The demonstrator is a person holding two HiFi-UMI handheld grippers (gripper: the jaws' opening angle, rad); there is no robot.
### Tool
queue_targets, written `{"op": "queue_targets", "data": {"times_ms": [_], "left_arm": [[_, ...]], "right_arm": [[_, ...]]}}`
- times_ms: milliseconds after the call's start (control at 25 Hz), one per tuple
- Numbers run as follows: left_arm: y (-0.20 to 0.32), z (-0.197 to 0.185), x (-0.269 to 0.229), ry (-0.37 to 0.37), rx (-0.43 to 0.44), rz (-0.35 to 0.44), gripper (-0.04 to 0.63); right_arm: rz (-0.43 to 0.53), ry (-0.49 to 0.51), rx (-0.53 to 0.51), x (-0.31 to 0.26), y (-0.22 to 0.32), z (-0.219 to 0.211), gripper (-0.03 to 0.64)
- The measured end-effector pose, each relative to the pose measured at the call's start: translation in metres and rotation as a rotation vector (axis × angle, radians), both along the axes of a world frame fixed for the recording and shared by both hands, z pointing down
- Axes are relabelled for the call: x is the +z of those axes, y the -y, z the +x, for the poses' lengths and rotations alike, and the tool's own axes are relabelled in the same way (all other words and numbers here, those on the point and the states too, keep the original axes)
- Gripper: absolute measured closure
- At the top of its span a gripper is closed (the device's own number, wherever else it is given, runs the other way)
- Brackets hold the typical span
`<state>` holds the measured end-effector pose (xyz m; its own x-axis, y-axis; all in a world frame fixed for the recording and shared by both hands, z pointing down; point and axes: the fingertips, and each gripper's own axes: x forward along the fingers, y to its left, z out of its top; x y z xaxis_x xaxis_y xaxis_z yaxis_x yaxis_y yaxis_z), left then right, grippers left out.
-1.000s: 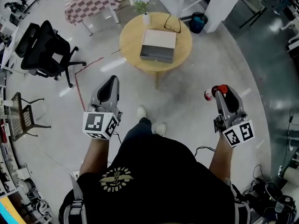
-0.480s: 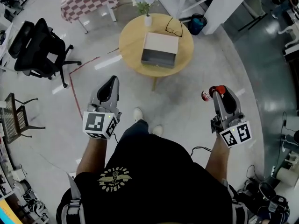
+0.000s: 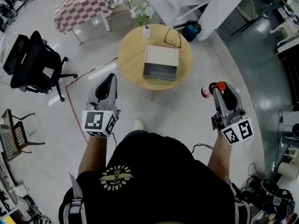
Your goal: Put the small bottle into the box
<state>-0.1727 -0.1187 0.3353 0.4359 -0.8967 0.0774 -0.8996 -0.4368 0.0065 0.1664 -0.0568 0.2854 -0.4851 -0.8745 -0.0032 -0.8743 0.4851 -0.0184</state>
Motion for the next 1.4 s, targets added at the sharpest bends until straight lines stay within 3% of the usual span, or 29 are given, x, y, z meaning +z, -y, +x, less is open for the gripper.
{"op": "queue_targets", "data": {"times_ms": [200, 440, 760, 1200, 1400], "left_arm": [[0.026, -0.026, -0.007, -0.003, 0.03, 0.018, 0.595], [0.041, -0.04, -0.005, -0.007, 0.057, 0.011, 0.595], [0.042, -0.001, 0.021, 0.0, 0.163, -0.035, 0.595], [0.056, -0.038, 0.009, 0.012, 0.062, -0.041, 0.595], [0.056, -0.031, 0.017, 0.021, 0.078, -0.05, 0.595]], "right_arm": [[0.04, -0.003, 0.021, -0.018, 0.01, -0.021, 0.469], [-0.005, -0.011, 0.03, -0.004, 0.014, -0.047, 0.469], [-0.002, -0.022, 0.05, -0.006, 0.022, -0.044, 0.469], [0.024, 0.009, 0.012, -0.013, 0.051, -0.047, 0.469], [0.013, 0.01, -0.004, -0.009, 0.061, -0.048, 0.469]]}}
